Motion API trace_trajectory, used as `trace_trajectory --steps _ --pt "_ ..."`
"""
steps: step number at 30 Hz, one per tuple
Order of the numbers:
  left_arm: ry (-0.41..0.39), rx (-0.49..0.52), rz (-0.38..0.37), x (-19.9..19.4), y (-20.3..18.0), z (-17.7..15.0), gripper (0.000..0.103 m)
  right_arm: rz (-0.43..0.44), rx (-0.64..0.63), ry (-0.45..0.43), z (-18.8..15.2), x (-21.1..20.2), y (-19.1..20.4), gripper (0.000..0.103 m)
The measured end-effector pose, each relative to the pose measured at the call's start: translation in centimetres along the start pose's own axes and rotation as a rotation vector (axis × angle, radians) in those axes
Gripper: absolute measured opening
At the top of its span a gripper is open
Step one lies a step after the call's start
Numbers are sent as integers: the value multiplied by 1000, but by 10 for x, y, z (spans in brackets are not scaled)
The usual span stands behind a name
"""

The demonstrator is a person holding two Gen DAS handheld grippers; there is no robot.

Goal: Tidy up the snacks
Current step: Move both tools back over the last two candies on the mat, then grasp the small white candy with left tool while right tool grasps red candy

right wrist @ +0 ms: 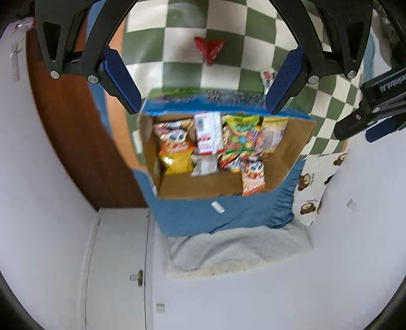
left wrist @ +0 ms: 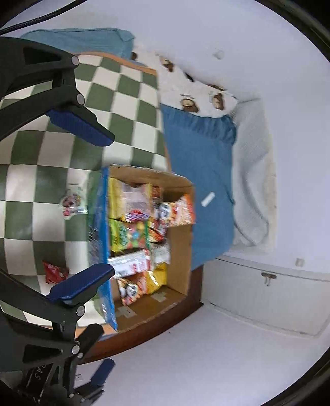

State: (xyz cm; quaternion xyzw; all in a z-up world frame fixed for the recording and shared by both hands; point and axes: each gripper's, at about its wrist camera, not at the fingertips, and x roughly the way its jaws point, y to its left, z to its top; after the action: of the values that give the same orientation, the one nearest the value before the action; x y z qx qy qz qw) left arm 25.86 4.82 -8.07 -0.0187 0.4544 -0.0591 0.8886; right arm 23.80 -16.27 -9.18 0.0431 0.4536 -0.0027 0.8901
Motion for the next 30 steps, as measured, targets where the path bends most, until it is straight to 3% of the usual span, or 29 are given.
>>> trace_trajectory --steps 2,4,5,10,13,14,16,17,19,20,21,26,30 --pt "57 -26 9 17 8 -15 95 33 14 39 -12 14 0 98" --pt "104 -33 24 33 13 -32 95 57 14 103 -30 38 2 79" --pt "138 -30 40 45 16 -42 95 60 14 136 -38 50 2 76" --pt "271 -32 45 99 23 -72 95 69 67 300 -82 125 -2 76" --pt "322 -48 24 126 22 -76 95 68 82 355 -100 155 -2 75" --pt "338 -53 15 135 21 -76 95 65 84 361 -105 161 -1 71" --pt "363 -53 25 155 17 -73 95 57 79 377 -113 170 0 51" --pt "391 -43 25 170 14 -72 95 46 76 378 -116 173 1 50" --pt "440 -35 19 191 9 -75 84 36 64 370 -120 175 2 48" --pt "467 -32 19 202 8 -78 67 33 60 369 -121 176 3 47" --pt "484 -33 14 208 7 -80 60 30 52 371 -121 176 4 47" --pt "446 -1 29 198 2 -91 60 24 21 377 -125 175 10 45" --pt "480 -5 8 176 -2 -130 60 39 17 397 -138 169 12 45"
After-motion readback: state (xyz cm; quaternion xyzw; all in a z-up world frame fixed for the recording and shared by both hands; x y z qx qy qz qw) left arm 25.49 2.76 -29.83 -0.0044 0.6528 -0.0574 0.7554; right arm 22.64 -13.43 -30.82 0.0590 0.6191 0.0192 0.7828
